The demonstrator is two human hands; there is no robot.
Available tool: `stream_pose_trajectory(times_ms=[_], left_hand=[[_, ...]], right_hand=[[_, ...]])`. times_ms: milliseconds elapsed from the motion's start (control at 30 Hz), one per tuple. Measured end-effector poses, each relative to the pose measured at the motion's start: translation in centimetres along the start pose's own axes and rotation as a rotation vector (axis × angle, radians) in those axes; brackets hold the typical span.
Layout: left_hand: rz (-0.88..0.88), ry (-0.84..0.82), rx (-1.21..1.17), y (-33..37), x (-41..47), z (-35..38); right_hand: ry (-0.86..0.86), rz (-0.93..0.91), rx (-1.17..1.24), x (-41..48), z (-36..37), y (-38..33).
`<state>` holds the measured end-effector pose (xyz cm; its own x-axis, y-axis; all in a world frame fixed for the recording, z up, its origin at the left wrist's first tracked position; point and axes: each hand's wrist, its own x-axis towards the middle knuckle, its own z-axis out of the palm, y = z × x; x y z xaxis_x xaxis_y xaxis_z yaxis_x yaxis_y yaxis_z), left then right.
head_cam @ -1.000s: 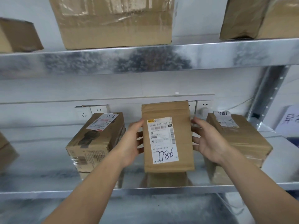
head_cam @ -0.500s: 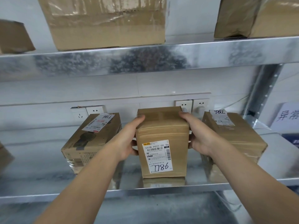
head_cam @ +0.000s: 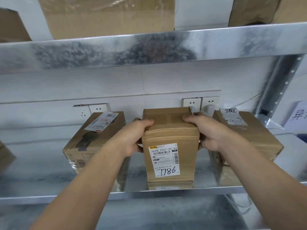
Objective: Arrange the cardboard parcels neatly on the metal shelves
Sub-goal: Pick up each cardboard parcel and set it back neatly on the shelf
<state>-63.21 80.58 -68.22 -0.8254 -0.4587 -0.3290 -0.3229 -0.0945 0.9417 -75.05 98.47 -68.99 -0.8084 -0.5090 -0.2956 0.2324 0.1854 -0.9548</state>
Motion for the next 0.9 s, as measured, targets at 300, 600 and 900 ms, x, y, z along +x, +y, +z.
stream_pose_trajectory(times_ms=[300,600,900], left_hand=[[-0.044,-0.004,-0.191,-1.4,-0.1,-0.8],[-0.154,0.129,-0.129,-4.3,-0.2,-1.3],[0.051,0.216,-0.163,-3.2,0.5,-2.6]], right_hand=[[-0.029,0.019,0.201,-1.4,-1.0,-0.3],[-0.008,-0.026,0.555,-2.3,-3.2,3.5],[0.220,-0.092,-0.173,-1.6,-3.2,4.6]])
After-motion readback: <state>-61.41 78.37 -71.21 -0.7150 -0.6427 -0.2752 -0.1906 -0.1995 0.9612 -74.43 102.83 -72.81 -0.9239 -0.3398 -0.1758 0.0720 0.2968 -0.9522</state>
